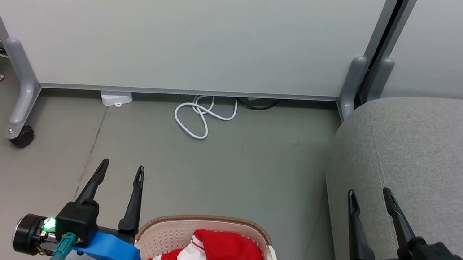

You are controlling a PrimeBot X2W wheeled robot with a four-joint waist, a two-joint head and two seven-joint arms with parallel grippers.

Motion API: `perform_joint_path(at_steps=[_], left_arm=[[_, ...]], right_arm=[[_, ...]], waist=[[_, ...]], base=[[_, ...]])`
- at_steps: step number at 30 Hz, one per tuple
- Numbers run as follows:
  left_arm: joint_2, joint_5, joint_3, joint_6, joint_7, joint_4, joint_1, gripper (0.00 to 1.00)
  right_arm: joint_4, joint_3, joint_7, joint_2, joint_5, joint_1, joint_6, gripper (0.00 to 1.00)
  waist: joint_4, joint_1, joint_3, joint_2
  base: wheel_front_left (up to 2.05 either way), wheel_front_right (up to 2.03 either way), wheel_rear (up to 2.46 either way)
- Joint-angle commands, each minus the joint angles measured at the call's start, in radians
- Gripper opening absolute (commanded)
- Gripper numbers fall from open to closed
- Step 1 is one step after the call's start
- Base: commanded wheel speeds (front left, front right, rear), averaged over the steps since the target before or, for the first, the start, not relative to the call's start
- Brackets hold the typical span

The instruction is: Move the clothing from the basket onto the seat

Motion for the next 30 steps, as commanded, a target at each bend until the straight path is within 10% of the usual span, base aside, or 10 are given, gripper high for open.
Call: perform_joint_path(at_steps=[1,30], left_arm=[[0.001,0.018,-0.004,-0.008,-0.009,0.005,-0.01,1.0],[-0.012,0.036,0.014,-0.029,-0.016,0.082,-0.03,1.0]], right_arm=[[-0.002,-0.001,-0.01,-0.007,-0.022,0.007,0.002,1.0],[0.037,-0.002,-0.016,-0.007,-0.043,0.006,0.001,1.0]], waist=[[0.001,0.0,0.0,0.0],[0.011,0.0,0.006,0.0]], base=[[0.0,0.0,0.0],[0.0,0.0,0.0]])
